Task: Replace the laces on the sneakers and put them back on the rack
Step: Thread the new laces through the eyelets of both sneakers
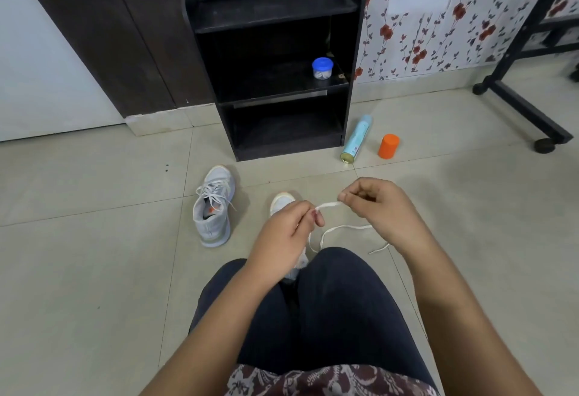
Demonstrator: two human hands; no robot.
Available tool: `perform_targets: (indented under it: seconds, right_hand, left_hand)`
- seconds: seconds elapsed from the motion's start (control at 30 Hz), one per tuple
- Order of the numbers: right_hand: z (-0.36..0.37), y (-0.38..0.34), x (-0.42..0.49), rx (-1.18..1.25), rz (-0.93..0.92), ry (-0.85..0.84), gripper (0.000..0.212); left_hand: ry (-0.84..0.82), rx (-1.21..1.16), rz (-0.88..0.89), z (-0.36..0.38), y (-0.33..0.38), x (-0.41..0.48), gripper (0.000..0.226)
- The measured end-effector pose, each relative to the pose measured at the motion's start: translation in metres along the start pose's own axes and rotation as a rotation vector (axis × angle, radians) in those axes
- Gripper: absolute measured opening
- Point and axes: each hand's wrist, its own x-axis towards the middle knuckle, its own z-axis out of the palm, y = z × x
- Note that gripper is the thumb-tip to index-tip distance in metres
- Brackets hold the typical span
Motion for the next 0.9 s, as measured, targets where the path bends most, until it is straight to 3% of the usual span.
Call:
perform_targets:
  seconds: [0.07, 0.17, 0.27, 0.37, 0.43, 0.53, 0.67, 0.73, 0.8, 0.9]
  right_hand:
    - [0.003, 0.004, -0.001, 0.244, 0.039, -0.070, 0.004]
    - [0.020, 0.012, -0.002, 0.573, 0.141, -0.172, 0.012]
    - [0.036, 0.027, 0.008, 0.947, 0.303, -0.190, 0.015]
    - [0.051, 0.050, 0.025, 1.117, 0.462, -0.115, 0.010]
    - [0.063, 0.067, 0.036, 1.090, 0.543, -0.024, 0.013]
    - [0.081, 0.087, 0.048, 0.837, 0.570, 0.013, 0.015]
    - [0.100, 0.099, 0.059, 0.551, 0.523, -0.009, 0.013]
    - [0.108, 0.104, 0.067, 0.499, 0.503, -0.022, 0.016]
    - [0.115, 0.112, 0.076, 0.459, 0.482, -0.016, 0.015]
    - [0.125, 0.125, 0.091, 0.412, 0.461, 0.012, 0.013]
  left_hand:
    - [0.011, -0.035, -0.038, 0.005, -0.007, -0.006, 0.026]
    - [-0.001, -0.107, -0.092, 0.013, -0.012, -0.010, 0.027]
    - [-0.072, -0.033, -0.069, 0.017, -0.029, -0.007, 0.024]
    - [0.074, 0.060, -0.159, 0.017, -0.074, 0.001, 0.023]
    - [0.184, 0.116, -0.334, 0.016, -0.114, 0.009, 0.024]
    - [0.228, 0.142, -0.553, 0.016, -0.162, 0.025, 0.033]
    - [0.084, 0.123, -0.743, 0.022, -0.203, 0.054, 0.046]
    - [-0.048, 0.189, -0.813, 0.022, -0.213, 0.064, 0.038]
    - [-0.078, 0.339, -0.755, 0.020, -0.211, 0.066, 0.026]
    - [0.038, 0.622, -0.417, 0.019, -0.195, 0.059, 0.022]
